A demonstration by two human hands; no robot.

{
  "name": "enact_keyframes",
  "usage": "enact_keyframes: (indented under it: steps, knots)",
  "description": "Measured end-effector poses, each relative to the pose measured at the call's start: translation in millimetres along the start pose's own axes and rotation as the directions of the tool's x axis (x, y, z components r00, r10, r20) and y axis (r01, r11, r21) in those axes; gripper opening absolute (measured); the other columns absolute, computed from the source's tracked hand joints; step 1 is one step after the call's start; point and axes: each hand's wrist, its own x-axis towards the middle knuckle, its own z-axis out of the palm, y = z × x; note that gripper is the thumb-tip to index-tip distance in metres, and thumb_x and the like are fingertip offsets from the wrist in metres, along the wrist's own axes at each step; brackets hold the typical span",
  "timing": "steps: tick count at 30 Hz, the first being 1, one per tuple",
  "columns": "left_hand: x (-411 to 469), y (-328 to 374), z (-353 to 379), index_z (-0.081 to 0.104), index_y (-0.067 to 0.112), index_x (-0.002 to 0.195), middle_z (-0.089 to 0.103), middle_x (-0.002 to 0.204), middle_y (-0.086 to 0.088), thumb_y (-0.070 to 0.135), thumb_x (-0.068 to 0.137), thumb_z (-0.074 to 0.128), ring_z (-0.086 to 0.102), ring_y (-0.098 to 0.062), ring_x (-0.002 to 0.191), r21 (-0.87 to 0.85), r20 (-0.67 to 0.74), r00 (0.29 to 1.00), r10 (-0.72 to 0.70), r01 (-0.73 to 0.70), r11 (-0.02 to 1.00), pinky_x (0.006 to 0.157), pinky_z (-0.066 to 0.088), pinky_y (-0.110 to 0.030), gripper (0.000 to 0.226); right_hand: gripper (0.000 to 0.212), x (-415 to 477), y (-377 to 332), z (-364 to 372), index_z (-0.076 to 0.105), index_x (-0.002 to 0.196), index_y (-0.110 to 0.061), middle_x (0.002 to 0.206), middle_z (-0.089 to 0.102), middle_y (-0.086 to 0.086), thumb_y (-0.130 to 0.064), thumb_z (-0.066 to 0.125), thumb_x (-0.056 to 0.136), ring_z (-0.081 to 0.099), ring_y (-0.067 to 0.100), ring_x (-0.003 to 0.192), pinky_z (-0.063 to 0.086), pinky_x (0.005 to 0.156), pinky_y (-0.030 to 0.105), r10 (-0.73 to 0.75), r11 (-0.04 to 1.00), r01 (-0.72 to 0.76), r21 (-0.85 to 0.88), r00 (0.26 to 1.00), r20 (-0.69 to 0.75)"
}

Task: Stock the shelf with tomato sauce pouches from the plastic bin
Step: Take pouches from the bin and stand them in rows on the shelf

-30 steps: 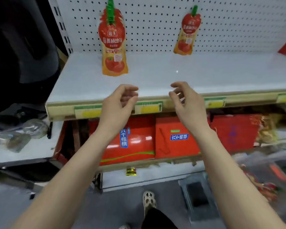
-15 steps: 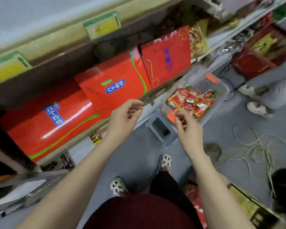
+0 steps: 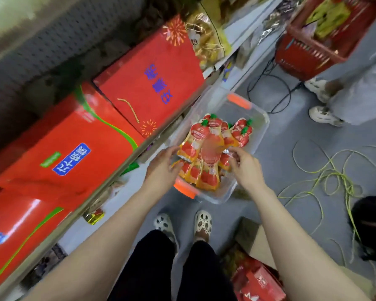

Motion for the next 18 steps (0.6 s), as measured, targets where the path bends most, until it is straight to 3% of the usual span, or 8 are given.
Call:
enact_keyframes:
  steps: [8,11,15,16,18]
  knots:
    - [128,-47,63,0.029,0.016,0.150,0.033,0.155,-0.005,0.026,0.096,0.054,0.034,-0.023,0.141,0.229,0.204,0.979,0.019,-0.066,0.971,0.113,0.030,-0.033,0.060,0.049,142,3,57,0.047,0.141,-0.012,0.132,0.059,0.022,-0.008,0.055,0.093,0.059,0.040,0.115,0.047,0.087,0.040,0.085,0.992,-0.078,-0.103,0.994,0.066]
    - [156,-68,97,0.021,0.020,0.153,0.024,0.159,-0.004,0.021,0.093,0.053,0.026,-0.024,0.144,0.295,0.210,0.977,0.041,-0.104,0.950,0.115,0.029,-0.040,0.068,0.064,178,7,89,0.034,0.149,-0.007,0.141,0.049,0.026,-0.017,0.058,0.091,0.049,0.043,0.125,0.040,0.101,0.044,0.068,0.989,-0.054,-0.135,0.993,0.097]
    - [164,-79,128,0.011,0.016,0.154,0.015,0.161,-0.009,0.016,0.094,0.050,0.021,-0.028,0.146,0.371,0.160,0.984,-0.082,0.017,0.929,0.117,0.026,-0.043,0.072,0.067,207,11,113,0.022,0.153,-0.009,0.148,0.037,0.025,-0.029,0.053,0.097,0.040,0.045,0.132,0.031,0.110,0.044,0.151,0.968,-0.126,-0.216,0.983,0.101]
    - [164,-79,134,0.015,0.015,0.154,0.020,0.159,-0.012,0.016,0.092,0.055,0.026,-0.031,0.144,0.432,0.126,0.987,-0.099,0.035,0.901,0.116,0.028,-0.044,0.074,0.068,212,13,115,0.020,0.154,-0.011,0.148,0.037,0.025,-0.032,0.052,0.098,0.040,0.046,0.131,0.032,0.109,0.045,0.171,0.966,-0.147,-0.212,0.980,0.099]
    - [165,-76,144,0.035,0.009,0.147,0.049,0.143,-0.016,0.022,0.071,0.079,0.052,-0.034,0.125,0.548,0.034,0.994,-0.107,0.071,0.834,0.102,0.046,-0.043,0.088,0.074,222,17,115,0.018,0.153,-0.012,0.144,0.043,0.024,-0.036,0.057,0.095,0.046,0.044,0.127,0.036,0.107,0.045,0.189,0.966,-0.164,-0.199,0.975,0.114]
